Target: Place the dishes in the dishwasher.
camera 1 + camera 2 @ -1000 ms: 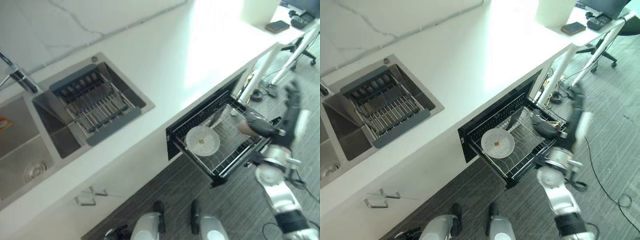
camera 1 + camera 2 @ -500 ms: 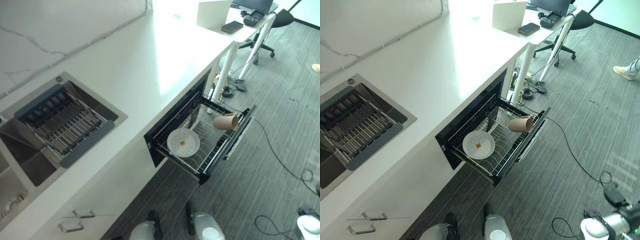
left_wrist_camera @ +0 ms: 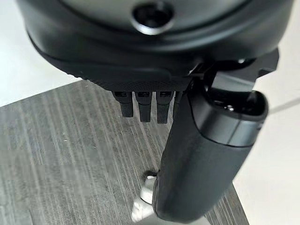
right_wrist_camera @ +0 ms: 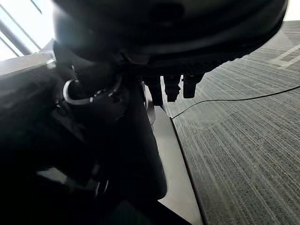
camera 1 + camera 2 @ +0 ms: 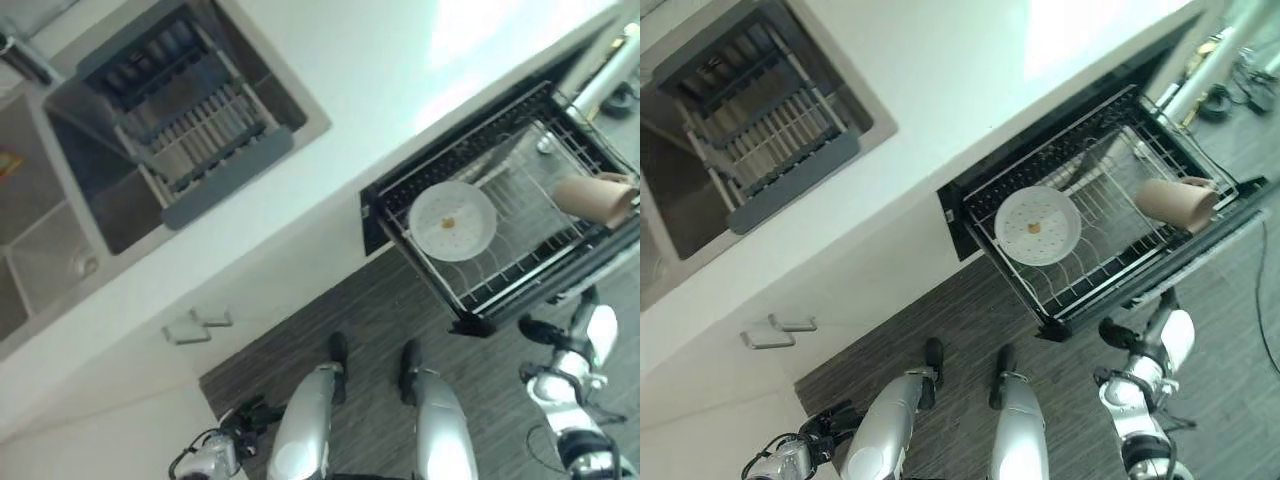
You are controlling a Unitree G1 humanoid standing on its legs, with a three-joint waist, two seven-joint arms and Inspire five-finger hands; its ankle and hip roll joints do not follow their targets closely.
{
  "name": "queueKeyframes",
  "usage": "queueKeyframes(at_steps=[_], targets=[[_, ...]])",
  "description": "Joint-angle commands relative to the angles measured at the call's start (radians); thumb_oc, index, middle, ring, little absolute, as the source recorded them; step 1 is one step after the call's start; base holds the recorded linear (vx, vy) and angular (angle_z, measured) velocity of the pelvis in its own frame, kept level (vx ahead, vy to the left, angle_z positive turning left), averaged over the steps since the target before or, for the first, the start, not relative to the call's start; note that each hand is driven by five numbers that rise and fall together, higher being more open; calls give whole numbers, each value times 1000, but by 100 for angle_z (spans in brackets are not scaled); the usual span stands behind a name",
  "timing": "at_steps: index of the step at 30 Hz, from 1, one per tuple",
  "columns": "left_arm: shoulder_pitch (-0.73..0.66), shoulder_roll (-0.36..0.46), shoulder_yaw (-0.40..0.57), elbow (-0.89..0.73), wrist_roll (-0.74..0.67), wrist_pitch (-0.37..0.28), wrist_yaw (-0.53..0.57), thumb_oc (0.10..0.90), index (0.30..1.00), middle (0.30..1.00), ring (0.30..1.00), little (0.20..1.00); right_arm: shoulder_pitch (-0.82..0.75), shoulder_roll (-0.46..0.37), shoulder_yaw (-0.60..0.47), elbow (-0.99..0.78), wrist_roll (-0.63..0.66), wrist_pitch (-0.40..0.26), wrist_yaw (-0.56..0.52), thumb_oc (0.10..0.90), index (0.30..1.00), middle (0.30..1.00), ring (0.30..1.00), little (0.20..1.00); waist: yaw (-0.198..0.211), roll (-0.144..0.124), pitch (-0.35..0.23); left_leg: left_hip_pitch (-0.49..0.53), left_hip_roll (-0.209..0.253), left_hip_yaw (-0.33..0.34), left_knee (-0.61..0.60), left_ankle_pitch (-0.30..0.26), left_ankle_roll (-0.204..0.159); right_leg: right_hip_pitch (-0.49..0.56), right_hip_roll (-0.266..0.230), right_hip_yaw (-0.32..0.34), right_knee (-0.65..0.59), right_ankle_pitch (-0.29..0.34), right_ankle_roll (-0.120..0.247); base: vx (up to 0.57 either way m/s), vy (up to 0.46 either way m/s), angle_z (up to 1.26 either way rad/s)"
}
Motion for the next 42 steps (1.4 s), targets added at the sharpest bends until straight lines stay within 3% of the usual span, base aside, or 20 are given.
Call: queueKeyframes(at_steps=[1,3,7,11,16,19,26,35,42], targets=[[66,28,19,-2,40,-8,9,800,900,900,900,900,-29,-140,-11,-51,-38,-70,5,800,900,900,900,900,-6,25,-23,-18,40,-41,-25,-15,-21,8,18,6,141,-141,-13,95,42,35],[89,28,6,1,46,1,-13,800,900,900,900,900,-99,-183,19,-88,-84,-89,-14,800,900,900,900,900,24,31,-23,-63,16,-52,-20,-20,-25,-50,14,24,218,-197,-18,77,122,25],[96,28,7,0,68,2,-28,800,900,900,900,900,-176,-222,22,-118,-18,-74,-48,800,900,900,900,900,51,29,-23,-107,13,-61,1,-20,-20,-89,17,22,251,-204,-22,20,66,25],[90,24,-5,-7,80,-21,-43,800,900,900,900,900,-285,-263,37,-147,-54,-67,-65,800,900,900,900,900,86,26,-23,-142,5,-78,11,-20,-12,-115,14,14,271,-203,-21,26,48,16],[76,26,-17,-36,99,-49,-63,800,900,900,900,900,-423,-305,75,-193,-25,-56,-20,800,900,900,900,900,124,24,-23,-185,-7,-95,29,-17,-4,-144,8,4,291,-198,-16,11,55,12],[70,33,-40,-69,112,-95,-76,800,900,900,900,900,-603,-329,192,-193,-69,-35,18,800,900,900,900,900,169,32,-23,-213,-19,-113,32,-6,0,-153,-3,-11,293,-186,-12,11,72,20],[87,85,-89,-230,171,-221,-11,800,900,900,900,900,-826,-352,350,-240,-136,24,58,800,900,900,900,900,228,42,-23,-242,-34,-137,29,11,5,-146,-20,-35,298,-176,-6,7,80,9],[101,191,-79,-410,252,-244,140,800,900,900,900,900,-900,-357,357,-241,-88,21,64,800,900,900,900,900,284,23,-23,-260,-37,-158,30,20,5,-106,-32,-84,301,-179,4,-2,-8,11],[136,217,-25,-371,277,-249,197,800,900,900,900,900,-901,-344,362,-245,-81,29,85,800,900,900,900,900,312,7,-23,-252,-23,-170,17,33,-4,-65,-34,-118,290,-187,7,-11,-77,8]])
